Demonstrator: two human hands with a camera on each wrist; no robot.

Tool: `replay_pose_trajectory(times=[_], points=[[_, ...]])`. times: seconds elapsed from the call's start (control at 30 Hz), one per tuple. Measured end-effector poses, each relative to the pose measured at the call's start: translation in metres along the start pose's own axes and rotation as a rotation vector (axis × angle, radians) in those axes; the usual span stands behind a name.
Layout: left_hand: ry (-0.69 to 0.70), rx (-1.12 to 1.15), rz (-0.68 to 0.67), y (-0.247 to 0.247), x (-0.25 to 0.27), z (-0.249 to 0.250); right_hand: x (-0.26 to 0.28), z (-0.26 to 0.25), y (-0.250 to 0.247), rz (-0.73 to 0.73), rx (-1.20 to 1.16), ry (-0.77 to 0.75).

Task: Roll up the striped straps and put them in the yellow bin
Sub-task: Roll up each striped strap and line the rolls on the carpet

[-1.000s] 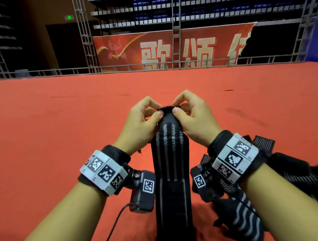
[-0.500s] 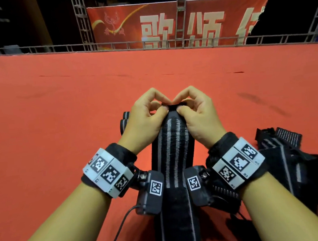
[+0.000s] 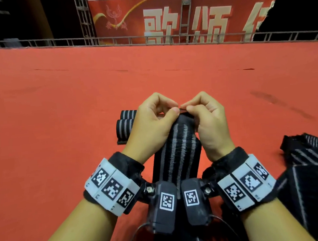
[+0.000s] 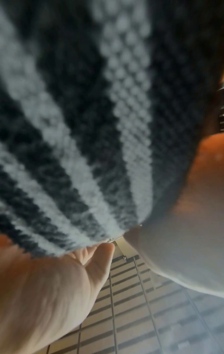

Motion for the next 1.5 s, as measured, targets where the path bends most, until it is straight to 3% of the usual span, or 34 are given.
replay_pose_trajectory(times=[0.2,0.4,0.57,0.8,0.9,1.07,1.3,1.5], points=[[0.041,-0.033,0.005,0.008,-0.005,-0.022,-0.005,0.034,-0.01,-0.108,0.16,0.125],[-0.054,-0.02,-0.032,0.014,-0.01,-0.052,-0.01,0.046,-0.012,-0.178,0.323,0.011],[-0.1,-0.204,-0.167,0.018,-0.017,-0.066,-0.009,0.052,-0.013,-0.174,0.381,-0.06],[0.026,-0.276,-0.192,0.017,-0.017,-0.06,-0.007,0.055,-0.008,-0.246,0.298,-0.035],[0.039,-0.265,-0.194,0.022,-0.013,-0.054,-0.01,0.043,-0.011,-0.224,0.332,-0.112],[-0.106,-0.131,-0.26,0.025,-0.011,-0.062,-0.007,0.036,-0.008,-0.193,0.387,-0.179],[-0.198,0.002,-0.271,0.031,-0.009,-0.066,-0.007,0.036,-0.008,-0.156,0.401,-0.202],[-0.316,0.027,-0.22,0.028,-0.011,-0.076,-0.001,0.031,0.002,-0.249,0.515,-0.297]])
Point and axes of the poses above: each hand's wrist, its own x-axis away from the middle knuckle, its own y-axis out of the palm, z = x × y, the point moved 9 cm from there along -x, towards the middle knuckle, and after that the axes turned 5 degrees about -y, right-handed, at the moved point
